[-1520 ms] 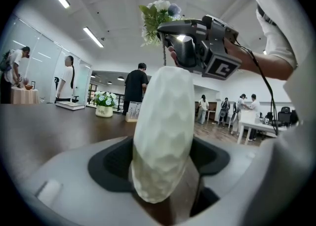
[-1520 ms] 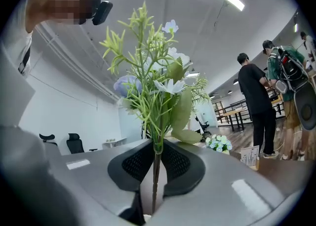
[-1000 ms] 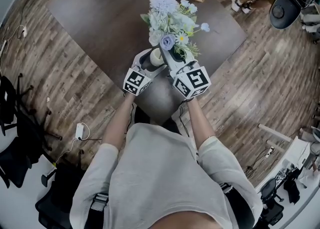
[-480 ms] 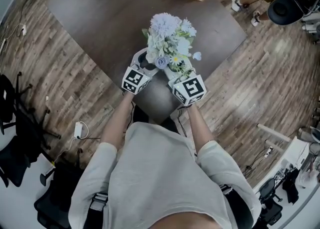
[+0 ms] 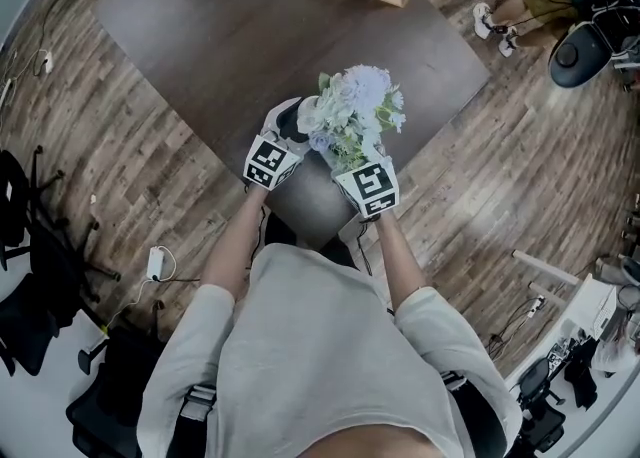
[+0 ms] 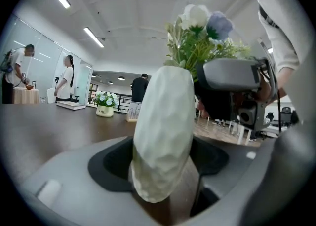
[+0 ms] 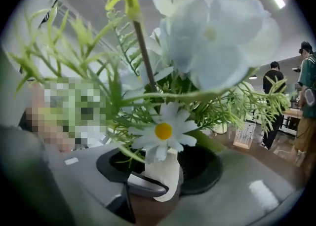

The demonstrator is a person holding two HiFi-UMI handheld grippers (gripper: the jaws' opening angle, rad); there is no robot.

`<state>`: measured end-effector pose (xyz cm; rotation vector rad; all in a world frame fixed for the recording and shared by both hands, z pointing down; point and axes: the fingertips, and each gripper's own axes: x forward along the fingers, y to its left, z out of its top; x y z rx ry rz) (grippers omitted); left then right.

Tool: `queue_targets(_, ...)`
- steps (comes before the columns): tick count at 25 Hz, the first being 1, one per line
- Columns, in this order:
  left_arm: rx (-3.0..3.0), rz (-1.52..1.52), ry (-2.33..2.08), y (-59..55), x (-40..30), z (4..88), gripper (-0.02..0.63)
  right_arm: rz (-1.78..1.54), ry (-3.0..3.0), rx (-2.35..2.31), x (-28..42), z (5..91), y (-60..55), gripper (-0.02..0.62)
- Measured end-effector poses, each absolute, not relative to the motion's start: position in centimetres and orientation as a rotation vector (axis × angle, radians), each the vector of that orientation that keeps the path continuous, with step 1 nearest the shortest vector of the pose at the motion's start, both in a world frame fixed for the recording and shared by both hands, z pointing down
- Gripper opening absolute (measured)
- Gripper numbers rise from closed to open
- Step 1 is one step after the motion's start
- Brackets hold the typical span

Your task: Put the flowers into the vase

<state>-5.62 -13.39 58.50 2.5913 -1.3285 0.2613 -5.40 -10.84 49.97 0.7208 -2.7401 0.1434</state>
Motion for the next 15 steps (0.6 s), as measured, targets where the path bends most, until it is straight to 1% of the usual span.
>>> queue_targets(3, 2.590, 0.259, -1.330, -13.3, -5.7, 58.6, 0.353, 0.171, -2.703, 0.719, -5.3, 50.8, -11.0, 0.290)
queue_targets(5, 2.592, 0.255, -1.333, -13.3, -5.6, 58.6, 0.353, 0.197, -2.683, 0.720, -5.2, 51.3, -11.1, 0.311)
queue_targets(15, 2.599, 0.237, -1.341, -13.2, -5.6, 58.3, 0.353, 0.338, -2.651, 0.731, -5.1, 53.9, -10.8, 0.327)
